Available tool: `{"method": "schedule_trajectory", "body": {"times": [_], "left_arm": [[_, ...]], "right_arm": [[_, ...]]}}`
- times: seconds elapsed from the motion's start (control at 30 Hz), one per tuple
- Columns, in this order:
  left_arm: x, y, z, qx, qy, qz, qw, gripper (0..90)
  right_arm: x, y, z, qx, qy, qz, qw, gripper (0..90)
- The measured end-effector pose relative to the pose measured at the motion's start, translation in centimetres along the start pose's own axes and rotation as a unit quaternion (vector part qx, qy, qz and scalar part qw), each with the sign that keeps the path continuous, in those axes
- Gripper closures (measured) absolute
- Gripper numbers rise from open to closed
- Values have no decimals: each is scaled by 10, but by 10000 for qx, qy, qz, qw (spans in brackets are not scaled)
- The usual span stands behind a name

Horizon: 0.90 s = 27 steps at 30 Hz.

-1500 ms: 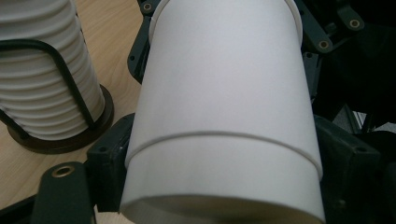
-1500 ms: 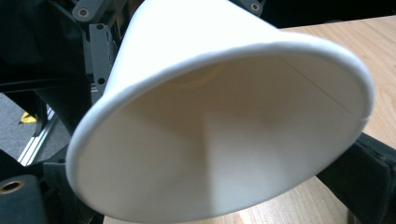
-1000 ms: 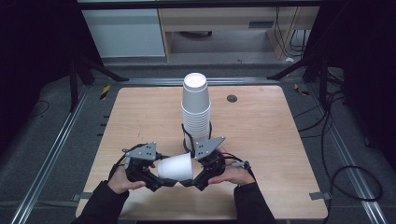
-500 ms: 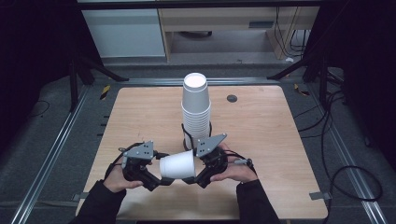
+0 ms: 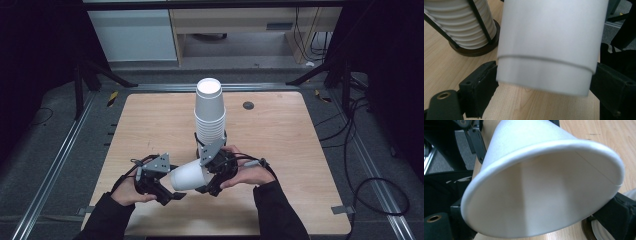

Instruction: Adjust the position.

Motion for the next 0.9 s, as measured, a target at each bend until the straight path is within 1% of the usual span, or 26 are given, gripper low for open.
{"method": "schedule_trajectory", "body": {"times": [0.13, 0.37, 0.53, 0.9], "left_arm": [[0, 3, -1, 3, 55, 70, 10000, 111], [-3, 6, -1, 39, 60, 198, 9998, 138], [-3, 7, -1, 78, 64, 214, 9997, 192], [-5, 7, -2, 65, 109, 268, 9996, 209]], "right_arm": [[2, 11, 2, 8, -92, 187, 9998, 72], [2, 22, 3, 0, -123, 374, 9992, 71], [3, 22, 5, 29, -138, 343, 9993, 72], [2, 24, 5, 45, -128, 343, 9993, 60]]}}
Point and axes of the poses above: each handheld gripper's, and its own axes: y roughly forward along the jaws, x roughly out of its top, z roughly to its left, the point moved 10 cm from there along y, roughly forward along the jaws, and after that the axes turned 8 degrees about y, right-handed, at the moved point
